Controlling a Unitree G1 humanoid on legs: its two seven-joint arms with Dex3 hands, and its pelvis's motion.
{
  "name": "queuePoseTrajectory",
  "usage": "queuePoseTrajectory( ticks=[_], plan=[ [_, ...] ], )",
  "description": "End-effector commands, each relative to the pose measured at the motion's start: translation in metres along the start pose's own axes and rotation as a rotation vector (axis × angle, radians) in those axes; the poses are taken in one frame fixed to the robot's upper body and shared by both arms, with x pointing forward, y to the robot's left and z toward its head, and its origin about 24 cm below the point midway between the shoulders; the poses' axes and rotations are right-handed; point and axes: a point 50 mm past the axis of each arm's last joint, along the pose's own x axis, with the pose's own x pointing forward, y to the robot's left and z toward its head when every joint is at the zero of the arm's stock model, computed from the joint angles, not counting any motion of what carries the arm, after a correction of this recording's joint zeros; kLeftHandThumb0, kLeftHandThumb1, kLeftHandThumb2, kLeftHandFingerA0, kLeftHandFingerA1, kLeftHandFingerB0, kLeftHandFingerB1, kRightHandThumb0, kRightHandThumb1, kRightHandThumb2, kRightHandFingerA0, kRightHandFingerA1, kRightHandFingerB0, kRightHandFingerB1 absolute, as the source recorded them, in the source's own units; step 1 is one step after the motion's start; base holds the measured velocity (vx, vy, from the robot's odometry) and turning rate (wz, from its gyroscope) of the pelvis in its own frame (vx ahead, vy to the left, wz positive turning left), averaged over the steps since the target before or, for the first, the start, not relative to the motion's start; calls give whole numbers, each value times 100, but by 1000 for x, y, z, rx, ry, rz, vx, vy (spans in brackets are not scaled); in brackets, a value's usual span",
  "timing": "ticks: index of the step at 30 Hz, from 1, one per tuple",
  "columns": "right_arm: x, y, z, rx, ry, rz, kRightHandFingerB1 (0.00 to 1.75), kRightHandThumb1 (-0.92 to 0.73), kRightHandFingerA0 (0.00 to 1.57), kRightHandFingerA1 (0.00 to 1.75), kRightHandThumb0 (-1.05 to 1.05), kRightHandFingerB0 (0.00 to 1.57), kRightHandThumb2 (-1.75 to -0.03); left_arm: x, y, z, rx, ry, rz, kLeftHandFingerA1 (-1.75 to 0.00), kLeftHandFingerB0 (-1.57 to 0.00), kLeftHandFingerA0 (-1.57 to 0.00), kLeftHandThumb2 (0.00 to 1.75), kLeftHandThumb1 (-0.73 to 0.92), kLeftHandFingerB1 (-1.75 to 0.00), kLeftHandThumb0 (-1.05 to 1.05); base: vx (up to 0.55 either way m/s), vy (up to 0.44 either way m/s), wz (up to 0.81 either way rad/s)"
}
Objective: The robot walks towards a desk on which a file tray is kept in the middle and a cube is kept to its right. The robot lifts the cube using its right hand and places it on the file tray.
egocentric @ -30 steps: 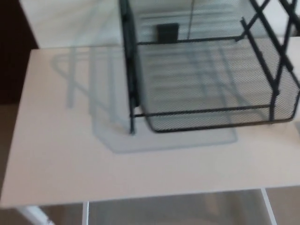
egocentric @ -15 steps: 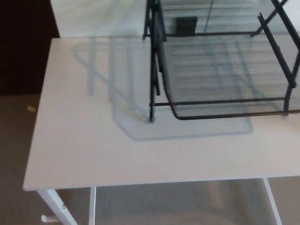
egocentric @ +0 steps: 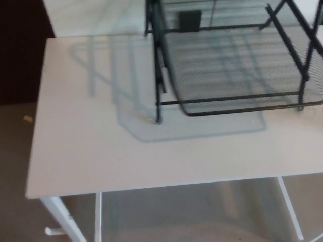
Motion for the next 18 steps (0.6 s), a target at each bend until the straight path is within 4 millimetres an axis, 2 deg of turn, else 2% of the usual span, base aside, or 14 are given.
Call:
queuePoseTrajectory(
  ticks=[1, 5, 12, 13, 16, 17, 18],
  plan=[
    [-2, -6, -2, -47, -1, -6, 43, -38, 2, 47, -53, 2, -82, -2, 9, 4, 6, -12, 29, -75, -5, -5, 126, 66, -59, -105, -83, 543, 16],
    [-1, -6, -2, -48, -2, -6, 43, -38, 2, 47, -53, 2, -82, -2, 9, 4, -6, -6, 33, -79, -1, -8, 125, 61, -64, -105, 40, 154, 7],
    [0, -8, 2, -55, -9, -7, 43, -38, 2, 47, -53, 2, -82, -4, 11, 2, 6, -16, 25, -72, -8, -4, 127, 70, -55, -105, 7, -1, 1],
    [0, -8, 3, -56, -10, -8, 43, -38, 2, 47, -53, 2, -82, -4, 11, 2, 3, -16, 24, -71, -9, 0, 126, 67, -55, -105, 0, 0, 0],
    [1, -9, 4, -57, -12, -9, 43, -38, 2, 47, -53, 2, -82, -4, 11, 2, 4, -10, 27, -74, -6, -4, 127, 67, -57, -105, 0, 0, 0],
    [1, -10, -1, 308, 130, -189, 50, -62, 35, 62, -69, 21, -101, -4, 11, 2, -1, -10, 28, -76, -3, -9, 125, 66, -60, -105, 0, 0, 0],
    [0, -11, -5, 255, 112, -203, 39, -54, 39, 54, -86, 11, -90, -3, 11, 2, -6, -9, 31, -77, -2, -11, 125, 65, -60, -105, 0, 0, 0]
  ],
)
